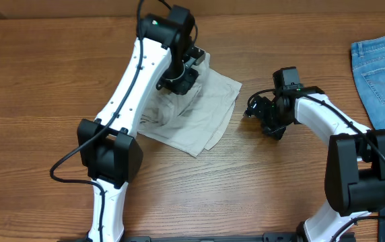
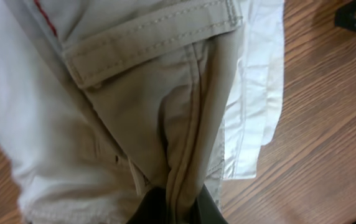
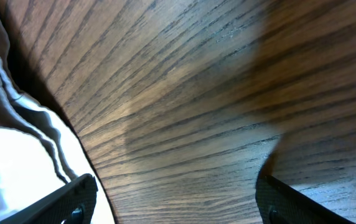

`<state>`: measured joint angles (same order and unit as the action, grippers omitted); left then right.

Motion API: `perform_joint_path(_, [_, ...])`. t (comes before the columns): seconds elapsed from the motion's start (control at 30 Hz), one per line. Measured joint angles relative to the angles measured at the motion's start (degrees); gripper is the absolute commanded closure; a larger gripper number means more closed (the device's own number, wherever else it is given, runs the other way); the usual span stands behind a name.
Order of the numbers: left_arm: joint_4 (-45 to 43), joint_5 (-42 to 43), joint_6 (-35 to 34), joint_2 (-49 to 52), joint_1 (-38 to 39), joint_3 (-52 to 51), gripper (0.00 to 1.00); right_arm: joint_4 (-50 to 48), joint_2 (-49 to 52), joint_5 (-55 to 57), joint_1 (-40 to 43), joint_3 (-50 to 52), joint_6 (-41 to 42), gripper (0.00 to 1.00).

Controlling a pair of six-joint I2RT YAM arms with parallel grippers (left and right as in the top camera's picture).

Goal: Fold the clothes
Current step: 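Lift the left end and fold it rightward over the shorts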

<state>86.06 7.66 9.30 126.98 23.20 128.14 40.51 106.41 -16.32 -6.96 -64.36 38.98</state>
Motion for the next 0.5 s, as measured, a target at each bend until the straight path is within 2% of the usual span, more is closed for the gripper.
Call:
perform_joint_path(0.03, [-0.8, 0.3, 0.0, 0.0, 0.3, -0.9, 0.8, 0.0, 0.0, -0.1, 0.0, 0.0, 0.0, 0.14])
perform_joint_path(0.1, [-2.2, 0.7, -0.3, 0.0, 0.9, -2.3, 0.76, 0.0, 0.0, -0.4, 0.0, 0.0, 0.0, 0.14])
perform_joint_path(0.17, [-3.7, 1.1, -0.4, 0.0, 1.4, -3.5, 0.53, 0.1, 0.0, -0.8, 0.0, 0.0, 0.0, 0.14])
perform_joint_path(0.23, [-5.2, 1.6, -0.5, 0.0, 1.8, -4.4, 0.23, 0.2, 0.0, -1.1, 0.0, 0.0, 0.0, 0.13])
perform_joint_path(0.27, [-5.9, 1.8, -0.4, 0.0, 1.9, -4.6, 0.04, 0.2, 0.0, -1.2, 0.0, 0.0, 0.0, 0.13])
perform_joint_path(0.3, [-6.4, 2.1, -0.3, 0.0, 1.9, -4.7, 0.0, 0.3, 0.0, -1.3, 0.0, 0.0, 0.0, 0.12])
perform_joint_path(0.5, [-7.0, 4.1, -0.4, 0.0, 1.9, -4.7, 0.0, 6.1, 0.1, -1.5, 0.2, -1.3, 0.0, 0.1])
